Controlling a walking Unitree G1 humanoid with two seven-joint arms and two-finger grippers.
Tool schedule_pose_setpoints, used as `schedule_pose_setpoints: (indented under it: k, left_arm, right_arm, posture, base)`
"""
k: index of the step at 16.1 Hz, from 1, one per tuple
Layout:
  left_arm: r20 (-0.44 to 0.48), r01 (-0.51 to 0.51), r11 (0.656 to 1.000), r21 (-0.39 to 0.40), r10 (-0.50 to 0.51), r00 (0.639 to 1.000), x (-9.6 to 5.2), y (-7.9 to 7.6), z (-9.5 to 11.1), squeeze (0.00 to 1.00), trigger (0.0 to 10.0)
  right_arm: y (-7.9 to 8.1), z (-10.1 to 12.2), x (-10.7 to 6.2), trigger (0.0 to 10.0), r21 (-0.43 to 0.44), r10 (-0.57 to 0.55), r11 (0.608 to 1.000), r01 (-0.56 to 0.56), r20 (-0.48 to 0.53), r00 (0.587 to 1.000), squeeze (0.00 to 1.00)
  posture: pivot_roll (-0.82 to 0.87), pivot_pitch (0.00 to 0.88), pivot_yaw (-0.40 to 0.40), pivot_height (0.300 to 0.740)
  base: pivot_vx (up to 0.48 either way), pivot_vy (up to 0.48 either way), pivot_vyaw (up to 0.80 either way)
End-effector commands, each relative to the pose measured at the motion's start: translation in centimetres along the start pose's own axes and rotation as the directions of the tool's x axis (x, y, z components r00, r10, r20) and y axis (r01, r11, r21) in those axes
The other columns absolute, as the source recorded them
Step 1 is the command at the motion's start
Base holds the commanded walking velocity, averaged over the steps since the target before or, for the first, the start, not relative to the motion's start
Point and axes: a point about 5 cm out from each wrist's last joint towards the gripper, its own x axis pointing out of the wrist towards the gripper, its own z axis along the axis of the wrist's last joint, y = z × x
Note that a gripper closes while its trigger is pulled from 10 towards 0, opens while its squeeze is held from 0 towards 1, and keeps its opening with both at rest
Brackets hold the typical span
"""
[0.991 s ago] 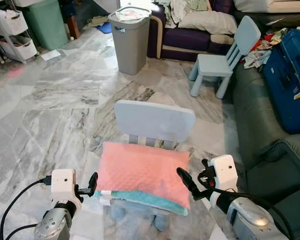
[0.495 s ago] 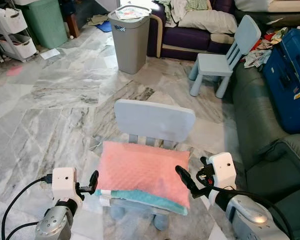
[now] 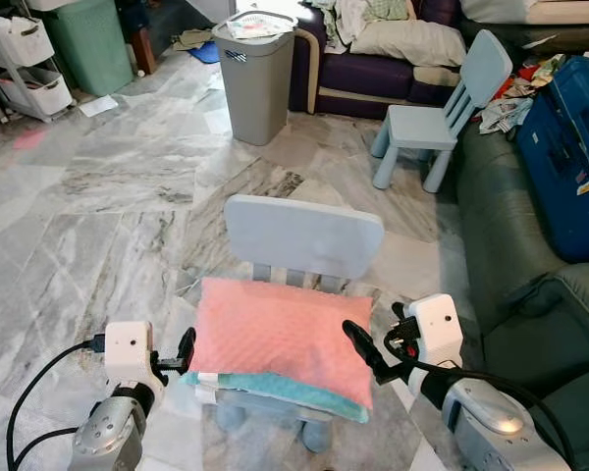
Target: Move the pillow to the sofa
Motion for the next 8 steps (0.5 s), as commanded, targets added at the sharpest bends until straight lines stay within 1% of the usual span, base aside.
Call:
schedule_pose_setpoints:
  k: [1,4,6,8]
  left_arm:
    - [-0.017,-0.008,1.0,0.002,0.008,1.0,-0.01,0.13,-0.33,0.0,10.0]
    - [-0.016,-0.008,1.0,0.003,0.008,1.0,0.04,0.13,-0.3,0.0,10.0]
    - [-0.015,-0.008,1.0,0.003,0.008,1.0,0.09,0.11,-0.25,0.0,10.0]
    - [-0.014,-0.007,1.0,0.002,0.007,1.0,0.09,0.09,-0.22,0.0,10.0]
  right_arm:
    - [0.18,0.15,0.06,10.0,-0.006,0.01,1.0,-0.01,0.009,1.0,0.0]
    - [0.21,0.22,0.13,10.0,-0.006,0.01,1.0,-0.01,0.012,1.0,0.0]
    - [0.2,0.15,0.06,10.0,-0.006,0.014,1.0,-0.014,0.01,1.0,0.0]
    - [0.16,0.07,-0.02,10.0,-0.006,0.013,1.0,-0.013,0.007,1.0,0.0]
  posture:
    - [-0.1,0.084,-0.031,0.725]
    - [-0.1,0.086,-0.031,0.705]
    - [-0.1,0.088,-0.03,0.68]
    - [-0.1,0.092,-0.03,0.665]
  base:
    - [0.0,0.0,0.0]
    - [0.0,0.0,0.0]
    - [0.0,0.0,0.0]
    - [0.0,0.0,0.0]
